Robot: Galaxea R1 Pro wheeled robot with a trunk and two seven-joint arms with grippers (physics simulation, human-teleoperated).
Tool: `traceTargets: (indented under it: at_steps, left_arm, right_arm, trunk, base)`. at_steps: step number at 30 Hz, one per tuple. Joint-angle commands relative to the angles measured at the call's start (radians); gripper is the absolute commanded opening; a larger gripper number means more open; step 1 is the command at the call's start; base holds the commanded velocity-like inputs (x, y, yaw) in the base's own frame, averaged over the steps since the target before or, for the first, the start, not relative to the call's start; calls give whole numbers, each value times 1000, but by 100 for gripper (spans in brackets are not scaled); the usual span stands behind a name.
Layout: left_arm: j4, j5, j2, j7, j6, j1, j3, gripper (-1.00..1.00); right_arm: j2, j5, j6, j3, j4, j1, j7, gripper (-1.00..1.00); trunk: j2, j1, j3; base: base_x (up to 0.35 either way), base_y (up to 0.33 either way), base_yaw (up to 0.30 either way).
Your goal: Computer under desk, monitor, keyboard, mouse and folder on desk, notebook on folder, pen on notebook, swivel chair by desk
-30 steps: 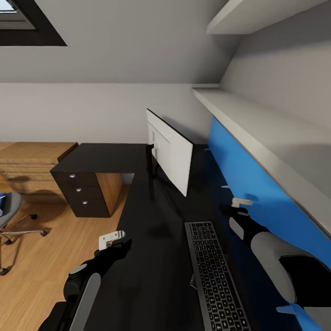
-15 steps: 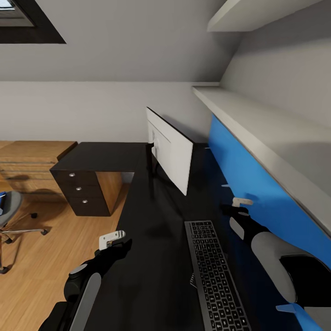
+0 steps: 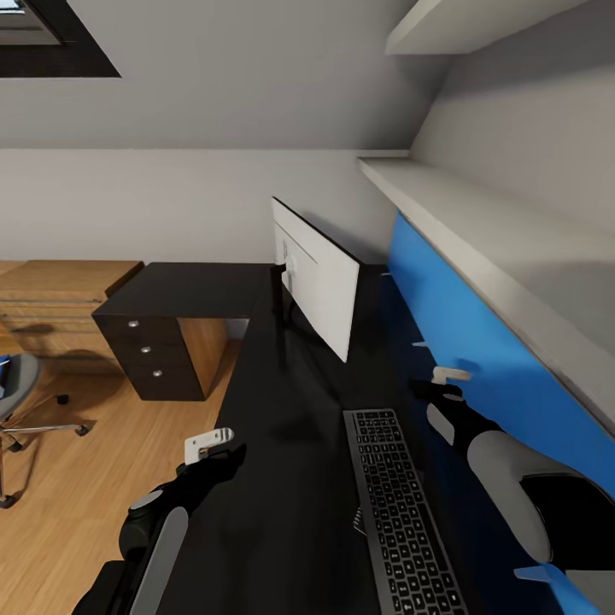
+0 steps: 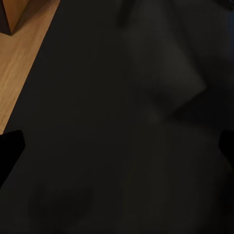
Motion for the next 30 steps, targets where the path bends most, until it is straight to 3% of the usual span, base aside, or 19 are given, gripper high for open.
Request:
traceTargets:
  at_steps: [1,11,30]
  left_arm:
    - [-1,11,0,9,3,-1,-1,100]
    - [-1,11,-1,9,3,-1,-1,100]
    - [-1,11,1,9,3,-1,0,100]
  right_arm:
    - [-1,-10,-1,9,0,-1,-4,100]
    - [0,-10,-2,9,0,-1,-4,100]
    - [1,-10,-47,9,1,-1,-7,100]
  trunk:
    - [-8,4,-4]
    - [-78,42,-36]
    - [-78,42,-36]
  base:
    - [0,0,0]
    - [0,0,0]
    - [0,0,0]
